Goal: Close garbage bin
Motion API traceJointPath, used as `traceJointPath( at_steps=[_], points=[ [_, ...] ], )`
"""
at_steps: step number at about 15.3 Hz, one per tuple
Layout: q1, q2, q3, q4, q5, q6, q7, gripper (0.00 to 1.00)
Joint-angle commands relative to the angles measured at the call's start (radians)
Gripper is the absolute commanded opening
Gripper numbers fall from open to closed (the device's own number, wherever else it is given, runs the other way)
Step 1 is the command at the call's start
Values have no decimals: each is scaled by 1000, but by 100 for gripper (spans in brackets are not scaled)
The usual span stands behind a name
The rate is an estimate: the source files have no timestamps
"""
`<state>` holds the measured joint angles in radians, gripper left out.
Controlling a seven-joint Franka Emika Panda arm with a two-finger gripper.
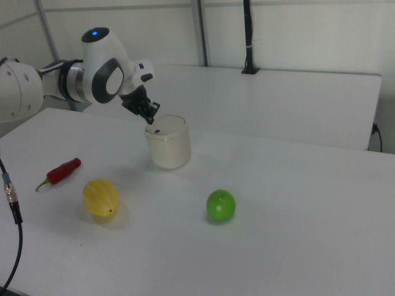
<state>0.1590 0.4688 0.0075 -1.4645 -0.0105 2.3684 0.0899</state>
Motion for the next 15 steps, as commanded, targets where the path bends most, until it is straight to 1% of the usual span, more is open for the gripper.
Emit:
traceJointPath(
  at_steps=[1, 6, 8, 10, 12, 15],
  points=[
    [4, -114, -12, -34, -9, -139, 7, 0],
    [-22, -229, -15, -43, -17, -395, -7, 0],
    [-33, -277, -15, -45, -35, -512, -7, 0],
    [-35, -312, -15, -53, -71, -619, -7, 0],
    [-35, -350, -15, -80, -104, -687, -7, 0],
    [-36, -412, -15, -158, -114, -709, -9, 0]
  ],
)
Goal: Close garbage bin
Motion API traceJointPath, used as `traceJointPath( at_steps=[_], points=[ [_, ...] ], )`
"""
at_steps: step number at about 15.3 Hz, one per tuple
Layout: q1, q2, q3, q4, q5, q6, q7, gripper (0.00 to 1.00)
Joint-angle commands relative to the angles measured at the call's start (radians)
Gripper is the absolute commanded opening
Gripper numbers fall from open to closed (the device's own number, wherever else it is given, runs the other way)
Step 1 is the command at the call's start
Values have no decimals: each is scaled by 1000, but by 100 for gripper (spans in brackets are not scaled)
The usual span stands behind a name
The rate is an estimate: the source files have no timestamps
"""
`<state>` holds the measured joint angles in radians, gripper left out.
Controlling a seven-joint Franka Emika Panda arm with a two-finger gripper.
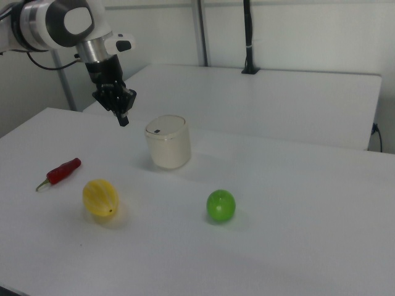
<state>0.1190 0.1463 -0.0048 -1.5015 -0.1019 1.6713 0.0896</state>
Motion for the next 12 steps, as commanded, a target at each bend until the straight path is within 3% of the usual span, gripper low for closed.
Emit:
traceJointPath(
  at_steps=[1, 4, 6, 7, 8, 9, 10, 11, 12],
  points=[
    [1, -105, -3, -144, -22, -12, -8, 0],
    [-13, -125, -1, -160, -19, -13, -7, 0],
    [-25, -125, -1, -160, -13, -13, -8, 11],
    [-28, -125, -1, -158, -10, -10, -7, 26],
    [-31, -123, -1, -158, -10, -7, -8, 30],
    [-30, -122, -1, -157, -13, -5, -8, 45],
    [-32, -120, -1, -157, -15, -5, -8, 87],
    [-30, -119, -1, -157, -21, -8, -8, 100],
    [-30, -119, -1, -157, -21, -8, -8, 100]
  ],
)
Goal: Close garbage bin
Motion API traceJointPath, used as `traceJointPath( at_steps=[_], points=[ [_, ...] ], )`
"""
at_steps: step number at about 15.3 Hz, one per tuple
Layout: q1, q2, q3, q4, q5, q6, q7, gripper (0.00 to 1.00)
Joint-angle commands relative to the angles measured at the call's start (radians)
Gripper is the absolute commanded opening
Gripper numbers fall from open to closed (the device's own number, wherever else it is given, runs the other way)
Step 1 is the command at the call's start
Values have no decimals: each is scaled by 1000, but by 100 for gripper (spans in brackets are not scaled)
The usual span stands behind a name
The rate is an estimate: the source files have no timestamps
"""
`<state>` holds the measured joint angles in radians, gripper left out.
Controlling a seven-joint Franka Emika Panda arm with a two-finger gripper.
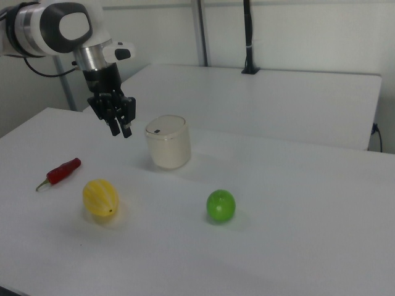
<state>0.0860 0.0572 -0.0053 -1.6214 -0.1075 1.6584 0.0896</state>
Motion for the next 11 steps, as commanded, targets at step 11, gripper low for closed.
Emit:
traceJointPath(
  at_steps=[11],
  points=[
    [-2, -31, -1, -31, -14, 1, 2, 100]
  ],
)
